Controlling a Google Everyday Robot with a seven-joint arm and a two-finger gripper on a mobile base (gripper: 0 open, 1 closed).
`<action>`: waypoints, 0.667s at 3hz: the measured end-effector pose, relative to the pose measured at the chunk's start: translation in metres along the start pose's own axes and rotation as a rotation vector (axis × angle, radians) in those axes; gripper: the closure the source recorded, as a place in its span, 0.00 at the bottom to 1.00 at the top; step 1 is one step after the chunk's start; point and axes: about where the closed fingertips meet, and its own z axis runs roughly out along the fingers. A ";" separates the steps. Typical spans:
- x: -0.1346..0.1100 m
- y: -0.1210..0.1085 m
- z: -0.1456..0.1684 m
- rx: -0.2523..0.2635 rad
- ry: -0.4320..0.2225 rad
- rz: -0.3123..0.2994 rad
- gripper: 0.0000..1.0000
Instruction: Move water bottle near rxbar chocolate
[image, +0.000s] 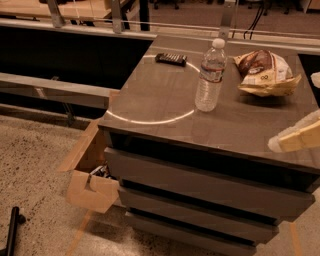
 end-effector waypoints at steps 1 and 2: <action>0.003 -0.001 0.009 0.024 -0.127 0.061 0.00; -0.005 0.000 0.008 0.025 -0.161 0.072 0.00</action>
Offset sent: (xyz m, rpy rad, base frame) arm 0.0058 0.0021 -0.0071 0.1176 -0.0661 -0.0244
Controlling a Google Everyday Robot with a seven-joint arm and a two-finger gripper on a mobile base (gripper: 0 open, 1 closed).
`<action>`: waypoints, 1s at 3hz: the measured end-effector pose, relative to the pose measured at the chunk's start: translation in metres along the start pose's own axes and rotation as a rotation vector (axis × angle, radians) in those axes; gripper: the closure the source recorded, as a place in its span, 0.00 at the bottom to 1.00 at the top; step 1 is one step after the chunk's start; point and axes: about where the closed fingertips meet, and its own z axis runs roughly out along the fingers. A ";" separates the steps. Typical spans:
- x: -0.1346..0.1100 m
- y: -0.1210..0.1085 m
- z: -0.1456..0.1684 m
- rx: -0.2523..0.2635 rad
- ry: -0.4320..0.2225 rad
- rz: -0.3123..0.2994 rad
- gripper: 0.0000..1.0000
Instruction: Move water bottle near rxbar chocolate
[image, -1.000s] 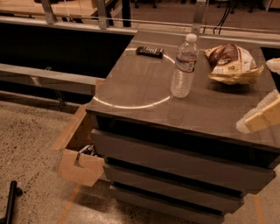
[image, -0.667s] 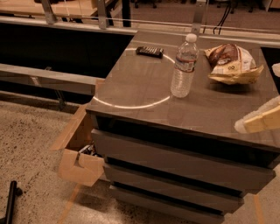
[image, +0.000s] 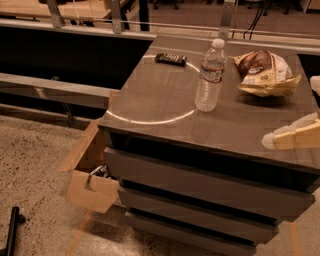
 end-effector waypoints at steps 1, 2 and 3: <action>0.000 0.000 0.000 -0.001 0.004 -0.002 0.00; -0.003 0.000 0.018 0.006 -0.037 0.015 0.00; -0.016 -0.006 0.049 -0.009 -0.113 0.027 0.00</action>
Offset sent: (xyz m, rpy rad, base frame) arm 0.0376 0.0260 -0.0192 0.1159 -0.0617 -0.0269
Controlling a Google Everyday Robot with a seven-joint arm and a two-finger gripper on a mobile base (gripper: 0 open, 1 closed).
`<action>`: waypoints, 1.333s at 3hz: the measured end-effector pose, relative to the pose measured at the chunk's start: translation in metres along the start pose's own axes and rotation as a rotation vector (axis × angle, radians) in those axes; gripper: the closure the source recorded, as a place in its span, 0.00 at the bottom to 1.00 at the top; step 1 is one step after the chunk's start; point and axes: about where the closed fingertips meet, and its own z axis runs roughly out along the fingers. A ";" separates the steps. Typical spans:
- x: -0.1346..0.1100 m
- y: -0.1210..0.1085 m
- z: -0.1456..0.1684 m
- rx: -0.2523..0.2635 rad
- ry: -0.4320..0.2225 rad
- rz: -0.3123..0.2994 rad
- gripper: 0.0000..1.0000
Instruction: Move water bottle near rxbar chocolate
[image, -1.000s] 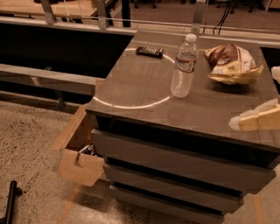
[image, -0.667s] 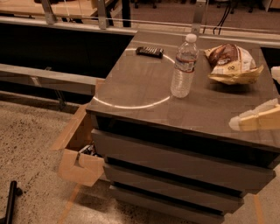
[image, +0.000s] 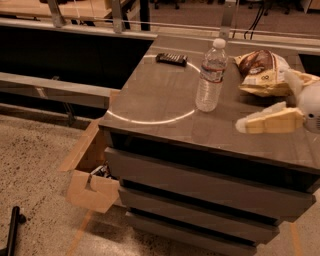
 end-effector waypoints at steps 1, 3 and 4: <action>-0.008 -0.007 0.033 -0.022 -0.067 0.009 0.00; -0.010 -0.019 0.093 -0.032 -0.193 0.033 0.00; -0.010 -0.025 0.116 -0.035 -0.235 0.027 0.00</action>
Offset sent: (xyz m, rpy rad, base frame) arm 0.0957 0.0507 -0.0264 0.1966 -0.1147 0.0421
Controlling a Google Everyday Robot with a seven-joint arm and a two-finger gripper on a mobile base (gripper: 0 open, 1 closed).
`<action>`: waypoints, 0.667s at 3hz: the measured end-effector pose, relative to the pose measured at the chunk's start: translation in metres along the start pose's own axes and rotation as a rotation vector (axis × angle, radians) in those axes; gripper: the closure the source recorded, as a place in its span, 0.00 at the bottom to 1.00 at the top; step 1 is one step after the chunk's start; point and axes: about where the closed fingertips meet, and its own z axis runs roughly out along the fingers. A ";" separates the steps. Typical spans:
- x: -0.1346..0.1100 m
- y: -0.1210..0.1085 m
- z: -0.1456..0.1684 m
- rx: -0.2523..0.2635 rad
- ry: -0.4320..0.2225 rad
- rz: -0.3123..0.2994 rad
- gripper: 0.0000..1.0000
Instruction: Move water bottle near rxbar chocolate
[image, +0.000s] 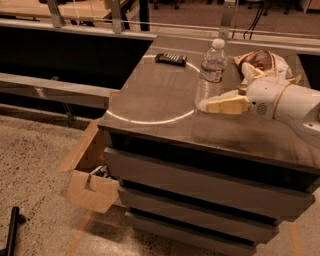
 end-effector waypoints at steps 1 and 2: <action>0.006 -0.008 0.018 -0.003 -0.025 -0.010 0.00; 0.010 -0.015 0.033 -0.006 -0.046 -0.004 0.16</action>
Offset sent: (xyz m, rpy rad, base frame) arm 0.0538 0.0116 -0.0197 0.0553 -0.0454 0.0070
